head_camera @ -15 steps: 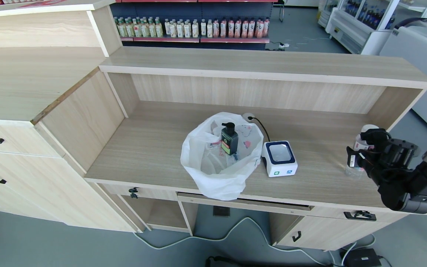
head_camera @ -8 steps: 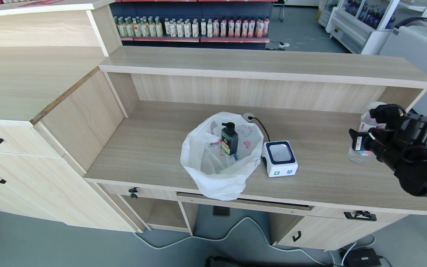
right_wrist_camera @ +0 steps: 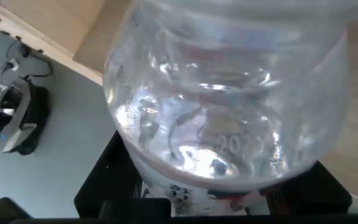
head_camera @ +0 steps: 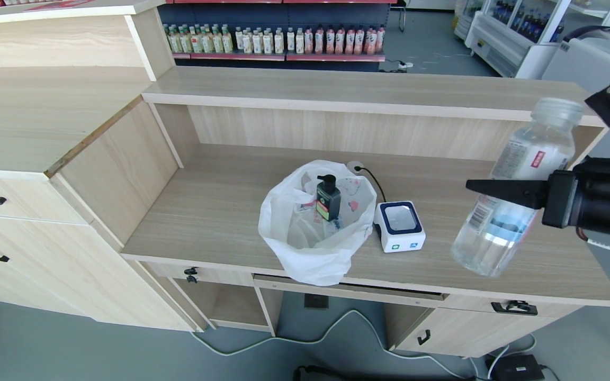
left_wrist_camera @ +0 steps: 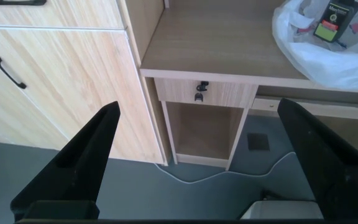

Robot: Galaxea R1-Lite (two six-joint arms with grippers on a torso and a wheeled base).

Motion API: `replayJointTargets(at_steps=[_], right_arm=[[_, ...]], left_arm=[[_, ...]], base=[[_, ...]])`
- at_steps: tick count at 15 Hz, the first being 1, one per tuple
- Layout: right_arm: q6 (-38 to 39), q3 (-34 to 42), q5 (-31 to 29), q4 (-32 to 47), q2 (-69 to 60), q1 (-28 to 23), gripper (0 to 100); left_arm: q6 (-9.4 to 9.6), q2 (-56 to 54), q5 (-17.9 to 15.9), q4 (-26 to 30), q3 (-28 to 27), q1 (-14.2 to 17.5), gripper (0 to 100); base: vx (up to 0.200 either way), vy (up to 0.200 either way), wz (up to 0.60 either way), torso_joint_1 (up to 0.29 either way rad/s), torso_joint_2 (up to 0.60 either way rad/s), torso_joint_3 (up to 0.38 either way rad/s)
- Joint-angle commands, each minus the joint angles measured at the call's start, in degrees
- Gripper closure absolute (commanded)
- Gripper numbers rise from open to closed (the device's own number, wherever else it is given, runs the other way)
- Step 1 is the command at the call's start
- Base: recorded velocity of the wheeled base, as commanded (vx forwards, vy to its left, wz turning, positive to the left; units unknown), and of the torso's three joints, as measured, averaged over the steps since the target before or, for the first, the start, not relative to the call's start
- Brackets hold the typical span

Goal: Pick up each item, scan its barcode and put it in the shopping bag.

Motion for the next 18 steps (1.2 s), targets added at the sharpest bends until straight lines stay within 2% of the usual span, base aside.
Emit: replayJointTargets(at_steps=[1,3,9,15,18], right_arm=[[4.79,0.10,1.84,4.63,-9.77,8.97,100],[9.09,-2.72,3.95,10.78,-12.58,13.54,100],[10.68,-6.32,8.16,11.31,-13.55,17.84,100],[10.68,-6.67,8.16,11.48,-15.39,24.26,100],[10.76,-7.29,8.25,13.50,-16.62,25.49,100]], left_arm=[[0.00,-0.02,0.02,-0.02,0.05,0.04,0],[0.00,-0.02,0.02,-0.02,0.05,0.04,0],[0.00,-0.02,0.02,-0.02,-0.04,0.04,0],[0.00,-0.02,0.02,0.07,0.05,0.13,0],[0.00,-0.02,0.02,-0.02,0.05,0.04,0]], base=[[0.000,0.000,0.00,0.000,0.00,0.000],[0.000,0.000,0.00,0.000,0.00,0.000],[0.000,0.000,0.00,0.000,0.00,0.000],[0.000,0.000,0.00,0.000,0.00,0.000],[0.000,0.000,0.00,0.000,0.00,0.000]])
